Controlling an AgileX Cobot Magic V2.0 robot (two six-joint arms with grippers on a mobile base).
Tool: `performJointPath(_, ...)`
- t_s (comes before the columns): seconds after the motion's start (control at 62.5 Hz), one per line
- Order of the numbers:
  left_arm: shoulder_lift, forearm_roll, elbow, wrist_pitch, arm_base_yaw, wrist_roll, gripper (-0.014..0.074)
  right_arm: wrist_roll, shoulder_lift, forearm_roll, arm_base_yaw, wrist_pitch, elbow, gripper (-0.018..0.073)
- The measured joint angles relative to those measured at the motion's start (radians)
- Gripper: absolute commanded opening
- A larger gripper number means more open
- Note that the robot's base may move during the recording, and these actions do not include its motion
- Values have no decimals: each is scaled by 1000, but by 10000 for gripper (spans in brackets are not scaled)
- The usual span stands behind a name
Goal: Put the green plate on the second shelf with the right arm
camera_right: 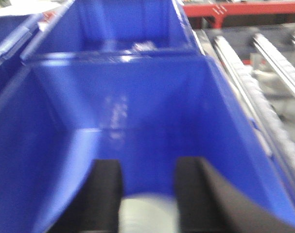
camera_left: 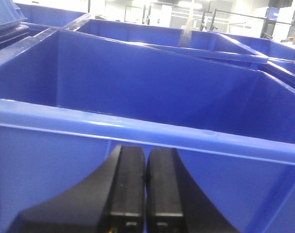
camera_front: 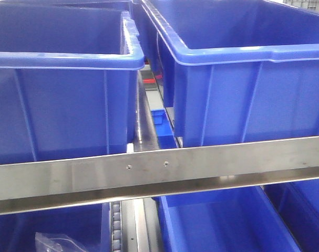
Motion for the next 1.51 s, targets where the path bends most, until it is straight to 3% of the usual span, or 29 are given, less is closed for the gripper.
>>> performJointPath(0.048,0,0,0,0,0,0,130,0,-22,-2,0,31,0,70)
performJointPath(0.448,0,0,0,0,0,0,130,2,-260,-2,0,125,110,48)
performJointPath(0.945,0,0,0,0,0,0,130,2,-312,-28,9,186,142,48)
performJointPath(1.153,0,0,0,0,0,0,130,7,-567,-34,10,233,389,48)
performJointPath(1.505,0,0,0,0,0,0,130,8,-1154,-38,11,7,995,48)
